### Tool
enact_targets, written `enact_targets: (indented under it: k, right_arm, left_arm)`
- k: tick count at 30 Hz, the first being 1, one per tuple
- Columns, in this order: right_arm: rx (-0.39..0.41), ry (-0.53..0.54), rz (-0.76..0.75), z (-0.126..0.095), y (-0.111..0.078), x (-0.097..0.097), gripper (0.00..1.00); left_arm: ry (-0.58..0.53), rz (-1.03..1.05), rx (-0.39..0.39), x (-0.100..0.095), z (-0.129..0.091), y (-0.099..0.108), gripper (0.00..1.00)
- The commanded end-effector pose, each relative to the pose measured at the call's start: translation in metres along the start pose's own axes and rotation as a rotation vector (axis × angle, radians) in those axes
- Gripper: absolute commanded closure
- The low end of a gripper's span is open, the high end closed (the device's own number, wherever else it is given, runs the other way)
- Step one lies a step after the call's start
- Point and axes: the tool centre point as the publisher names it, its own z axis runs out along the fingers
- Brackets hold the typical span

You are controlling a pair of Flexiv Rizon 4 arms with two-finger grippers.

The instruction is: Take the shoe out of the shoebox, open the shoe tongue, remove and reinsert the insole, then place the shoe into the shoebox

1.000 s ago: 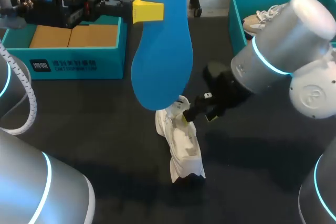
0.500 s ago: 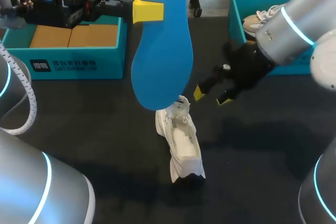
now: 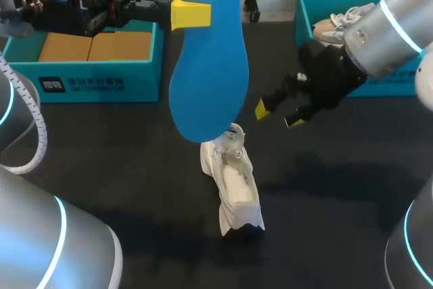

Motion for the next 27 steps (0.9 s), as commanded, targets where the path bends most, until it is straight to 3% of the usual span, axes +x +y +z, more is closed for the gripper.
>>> enact_targets:
  k: [1,9,19,27]
  right_arm:
    - [-0.082,0.11,0.02,-0.015,-0.01,-0.005,0.0]
    - [-0.116,0.2,-0.018,-0.033,-0.006,0.01,0.0]
    - [-0.084,0.337,-0.016,-0.039,0.0,0.019,0.0]
    - [-0.04,0.383,0.053,-0.046,0.002,0.021,0.0]
  left_arm:
    - [0.0,0.0,-0.003,-0.001,0.001,-0.001,1.0]
    - [0.0,0.0,-0.003,-0.001,0.001,-0.001,1.0]
    - [0.0,0.0,-0.003,-0.001,0.001,-0.001,1.0]
    - [0.0,0.0,-0.003,-0.001,0.001,-0.001,1.0]
